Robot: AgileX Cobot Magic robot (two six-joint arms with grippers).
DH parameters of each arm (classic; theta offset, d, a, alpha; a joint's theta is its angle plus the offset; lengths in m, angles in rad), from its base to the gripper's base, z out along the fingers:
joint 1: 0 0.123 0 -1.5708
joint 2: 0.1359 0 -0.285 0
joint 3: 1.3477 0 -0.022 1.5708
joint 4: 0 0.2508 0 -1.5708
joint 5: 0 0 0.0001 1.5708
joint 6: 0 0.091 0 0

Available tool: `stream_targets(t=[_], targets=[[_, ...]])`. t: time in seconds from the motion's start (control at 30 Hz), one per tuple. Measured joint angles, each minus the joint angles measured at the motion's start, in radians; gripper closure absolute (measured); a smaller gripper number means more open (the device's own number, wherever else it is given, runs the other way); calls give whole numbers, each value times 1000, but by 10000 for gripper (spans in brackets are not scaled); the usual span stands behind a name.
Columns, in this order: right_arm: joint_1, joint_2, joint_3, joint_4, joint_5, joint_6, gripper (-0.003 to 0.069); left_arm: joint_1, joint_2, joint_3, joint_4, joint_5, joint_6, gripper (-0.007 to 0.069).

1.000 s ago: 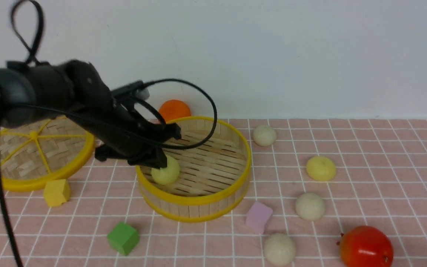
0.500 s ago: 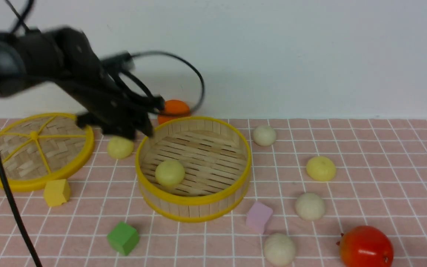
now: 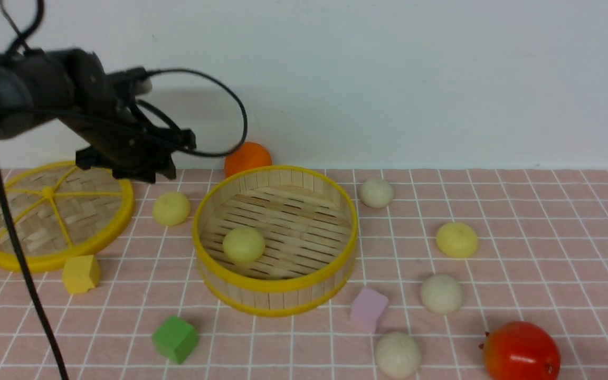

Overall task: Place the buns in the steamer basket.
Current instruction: Use the left arm to grab a steamed stuffed bun

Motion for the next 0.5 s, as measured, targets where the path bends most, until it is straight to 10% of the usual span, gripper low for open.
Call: stream_targets(t=[0.5], targets=[[0, 0, 0, 0, 0, 1, 418, 0, 89, -1, 28, -41, -1, 354]])
